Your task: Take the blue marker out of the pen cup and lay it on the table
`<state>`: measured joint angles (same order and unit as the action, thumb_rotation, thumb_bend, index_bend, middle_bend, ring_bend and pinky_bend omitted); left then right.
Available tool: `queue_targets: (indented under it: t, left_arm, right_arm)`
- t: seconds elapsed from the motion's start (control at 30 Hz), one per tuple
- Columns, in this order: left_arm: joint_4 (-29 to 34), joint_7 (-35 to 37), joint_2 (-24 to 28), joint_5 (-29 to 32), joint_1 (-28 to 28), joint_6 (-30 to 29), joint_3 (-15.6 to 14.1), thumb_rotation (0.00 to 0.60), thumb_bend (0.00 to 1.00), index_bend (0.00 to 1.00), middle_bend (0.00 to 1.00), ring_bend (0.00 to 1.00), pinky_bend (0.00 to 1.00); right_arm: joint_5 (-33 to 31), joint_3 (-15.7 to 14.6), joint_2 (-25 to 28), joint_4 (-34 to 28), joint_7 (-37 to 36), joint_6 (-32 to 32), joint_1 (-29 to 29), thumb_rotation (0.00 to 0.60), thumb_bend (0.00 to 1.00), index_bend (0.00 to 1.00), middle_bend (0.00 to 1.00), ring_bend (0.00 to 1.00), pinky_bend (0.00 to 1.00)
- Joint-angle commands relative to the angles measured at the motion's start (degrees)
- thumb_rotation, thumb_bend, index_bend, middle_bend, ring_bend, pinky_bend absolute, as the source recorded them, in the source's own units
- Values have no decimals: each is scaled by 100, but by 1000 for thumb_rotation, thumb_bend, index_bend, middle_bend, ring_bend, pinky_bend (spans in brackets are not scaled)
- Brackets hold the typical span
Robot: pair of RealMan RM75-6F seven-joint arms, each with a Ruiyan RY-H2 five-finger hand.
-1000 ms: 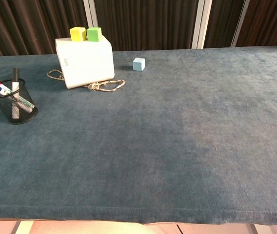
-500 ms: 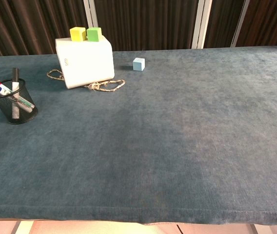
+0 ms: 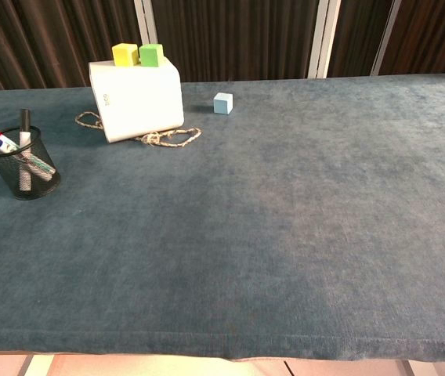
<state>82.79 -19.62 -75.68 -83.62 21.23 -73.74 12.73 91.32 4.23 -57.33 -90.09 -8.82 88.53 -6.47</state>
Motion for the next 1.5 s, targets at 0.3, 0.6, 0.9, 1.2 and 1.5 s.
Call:
queue_targets:
  t: [0.3, 0.6, 0.9, 1.2, 1.5]
  left_arm:
    - [-1219, -560, -868, 121, 292, -106, -131, 600, 325, 383, 344, 386, 376]
    - [-1499, -208, -1082, 153, 376, -152, -176, 600, 329, 435, 408, 438, 410]
    - [-1477, -159, -1066, 201, 452, -100, -210, 600, 421, 479, 489, 496, 426]
    - [-1580, -234, -1062, 187, 501, -124, -244, 600, 450, 548, 610, 570, 435]
    - [-1576, -4, -945, 36, 561, -220, -301, 600, 469, 616, 721, 666, 456]
  right_arm:
    - [-3, -22, -56, 34, -11, -36, 2, 600, 129, 37, 86, 0, 137]
    - [-19, -44, -72, 28, 22, -75, 7, 600, 128, 37, 87, 0, 137]
    - [-43, -48, -87, 45, -2, -81, 21, 600, 128, 37, 87, 0, 137]
    - [-45, -53, -91, 61, -35, -68, 37, 600, 128, 38, 87, 0, 138]
    - [-37, -57, -80, 49, -42, -53, 51, 600, 127, 37, 87, 0, 137]
